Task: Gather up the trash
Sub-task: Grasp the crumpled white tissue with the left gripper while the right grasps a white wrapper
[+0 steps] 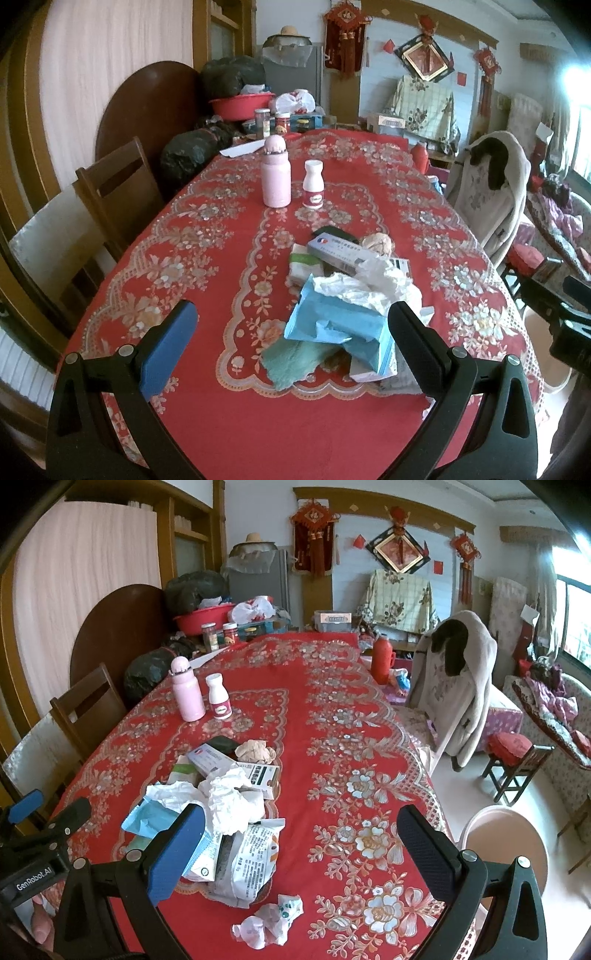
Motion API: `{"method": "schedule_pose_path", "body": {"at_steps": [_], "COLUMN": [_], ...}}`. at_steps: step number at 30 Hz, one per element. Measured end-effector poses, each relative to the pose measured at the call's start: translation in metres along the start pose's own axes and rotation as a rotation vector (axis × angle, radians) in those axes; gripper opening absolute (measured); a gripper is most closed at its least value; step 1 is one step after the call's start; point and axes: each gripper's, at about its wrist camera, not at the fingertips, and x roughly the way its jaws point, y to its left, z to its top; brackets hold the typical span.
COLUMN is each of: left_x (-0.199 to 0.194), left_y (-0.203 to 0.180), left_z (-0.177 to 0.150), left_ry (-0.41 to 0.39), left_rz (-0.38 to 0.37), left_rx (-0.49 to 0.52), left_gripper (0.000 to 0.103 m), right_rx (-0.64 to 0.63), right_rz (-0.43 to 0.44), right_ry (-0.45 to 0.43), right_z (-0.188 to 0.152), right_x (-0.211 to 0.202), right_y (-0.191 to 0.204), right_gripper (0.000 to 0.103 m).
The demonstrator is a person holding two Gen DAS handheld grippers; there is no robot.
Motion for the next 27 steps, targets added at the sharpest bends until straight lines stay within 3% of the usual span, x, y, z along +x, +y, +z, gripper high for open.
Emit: {"method": "schedule_pose_path", "body": {"at_steps": [6, 15, 23, 25, 27], "left_x": [0.003, 0.018, 0.064, 0.074, 0.081], "left_y": [0.007, 0.005, -0.019, -0.027, -0.034], "left_z": [-0.007, 0.009, 0.039, 0.046, 0.052], "left_ry": [0.066, 0.120, 0.171, 0.182, 0.187], "left_rz": [-0.044, -0.093, -0.151, -0.173, -0.184], "left_rx": [0.023, 0.093, 0.154, 0.175, 0.189], "left_gripper": [0.103, 0.103, 0.103, 0.103, 0.103], "right_rx": [-0.020, -0.018, 0.001, 0.006, 0.033], "right_rz": [0.015, 0.102, 0.220, 0.226, 0.250], "right_ry": [0.051, 0.251, 0.414, 0.449, 0.479], "right_z": [-0.001, -0.030, -0.071, -0.079, -0.085], "right_x": [0.015, 0.051, 0.075, 0.083, 0.091], "right_y": [-0.003, -0.027, -0.027, -0.024, -0.022], "right_gripper": [0.103, 0.103, 0.074, 0.058, 0.056]}}
